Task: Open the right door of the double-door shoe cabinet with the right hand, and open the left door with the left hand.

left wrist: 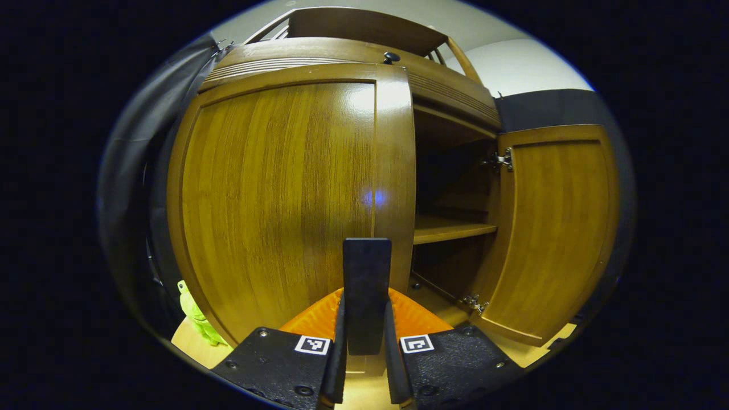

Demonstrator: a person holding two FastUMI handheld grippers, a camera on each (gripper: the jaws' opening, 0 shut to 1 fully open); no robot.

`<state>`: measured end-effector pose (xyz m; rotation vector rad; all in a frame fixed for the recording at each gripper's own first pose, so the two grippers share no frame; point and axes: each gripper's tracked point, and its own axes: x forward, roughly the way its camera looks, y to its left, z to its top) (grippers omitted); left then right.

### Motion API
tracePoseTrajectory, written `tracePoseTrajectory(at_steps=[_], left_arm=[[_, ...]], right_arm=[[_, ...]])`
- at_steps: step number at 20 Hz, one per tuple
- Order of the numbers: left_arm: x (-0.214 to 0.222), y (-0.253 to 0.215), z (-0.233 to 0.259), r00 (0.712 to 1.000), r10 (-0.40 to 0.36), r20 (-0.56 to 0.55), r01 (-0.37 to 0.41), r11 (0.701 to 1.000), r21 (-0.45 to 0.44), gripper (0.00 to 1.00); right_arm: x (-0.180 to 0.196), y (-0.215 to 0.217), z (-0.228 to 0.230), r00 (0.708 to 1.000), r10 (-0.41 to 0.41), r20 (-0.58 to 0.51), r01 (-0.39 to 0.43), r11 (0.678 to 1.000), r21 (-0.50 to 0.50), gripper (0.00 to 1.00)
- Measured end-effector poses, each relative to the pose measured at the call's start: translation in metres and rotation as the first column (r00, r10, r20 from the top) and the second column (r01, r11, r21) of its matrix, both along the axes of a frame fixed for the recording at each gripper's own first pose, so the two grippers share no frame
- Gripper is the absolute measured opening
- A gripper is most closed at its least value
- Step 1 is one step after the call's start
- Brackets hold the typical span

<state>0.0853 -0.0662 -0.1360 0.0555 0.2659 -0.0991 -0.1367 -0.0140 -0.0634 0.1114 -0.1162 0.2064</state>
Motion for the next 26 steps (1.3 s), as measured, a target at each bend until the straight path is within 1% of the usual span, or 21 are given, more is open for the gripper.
tracePoseTrajectory(at_steps=[3, 4, 5, 6, 7, 10, 15, 16, 17, 19, 23, 26], left_arm=[[-0.025, 0.002, 0.006, 0.999, -0.046, 0.0, 0.046, 0.999, -0.01, 0.31], [-0.033, 0.005, 0.008, 0.998, -0.058, 0.002, 0.058, 0.998, -0.011, 0.31], [-0.041, 0.007, 0.01, 0.998, -0.067, 0.003, 0.067, 0.998, -0.013, 0.31], [-0.047, 0.009, 0.01, 0.997, -0.072, 0.001, 0.072, 0.997, -0.013, 0.31], [-0.054, 0.011, 0.013, 0.997, -0.074, -0.001, 0.074, 0.997, -0.012, 0.31], [-0.07, 0.017, 0.017, 0.997, -0.079, -0.003, 0.079, 0.997, -0.019, 0.31], [-0.093, 0.03, 0.022, 0.997, -0.083, 0.004, 0.083, 0.996, -0.018, 0.31], [-0.099, 0.033, 0.024, 0.997, -0.082, 0.005, 0.082, 0.997, -0.012, 0.31], [-0.104, 0.037, 0.026, 0.997, -0.075, 0.007, 0.075, 0.997, -0.01, 0.31], [-0.116, 0.049, 0.028, 0.998, -0.061, 0.006, 0.061, 0.998, -0.006, 0.3], [-0.133, 0.065, 0.035, 0.999, -0.044, 0.027, 0.044, 0.999, -0.001, 0.31], [-0.139, 0.073, 0.038, 0.999, -0.032, 0.026, 0.032, 0.999, 0.002, 0.3]], right_arm=[[0.012, -0.008, -0.008, 0.999, -0.024, -0.035, 0.024, 1.0, -0.001, 0.99], [0.013, -0.011, -0.01, 0.999, -0.029, -0.043, 0.029, 1.0, 0.003, 0.95], [0.014, -0.017, -0.012, 0.998, -0.037, -0.048, 0.037, 0.999, 0.006, 0.99], [0.016, -0.023, -0.013, 0.997, -0.049, -0.056, 0.05, 0.999, 0.012, 0.95], [0.017, -0.029, -0.014, 0.996, -0.062, -0.061, 0.063, 0.998, 0.022, 0.99], [0.023, -0.045, -0.018, 0.992, -0.091, -0.084, 0.096, 0.994, 0.051, 0.99], [0.026, -0.069, -0.022, 0.982, -0.167, -0.093, 0.17, 0.985, 0.023, 0.99], [0.025, -0.068, -0.022, 0.982, -0.163, -0.094, 0.166, 0.986, 0.024, 0.95], [0.025, -0.063, -0.022, 0.984, -0.151, -0.096, 0.154, 0.988, 0.024, 0.99], [0.025, -0.059, -0.022, 0.987, -0.131, -0.094, 0.133, 0.991, 0.02, 0.99], [0.023, -0.065, -0.02, 0.985, -0.151, -0.078, 0.152, 0.988, 0.002, 0.99], [0.025, -0.068, -0.02, 0.983, -0.164, -0.086, 0.165, 0.986, 0.007, 0.99]])
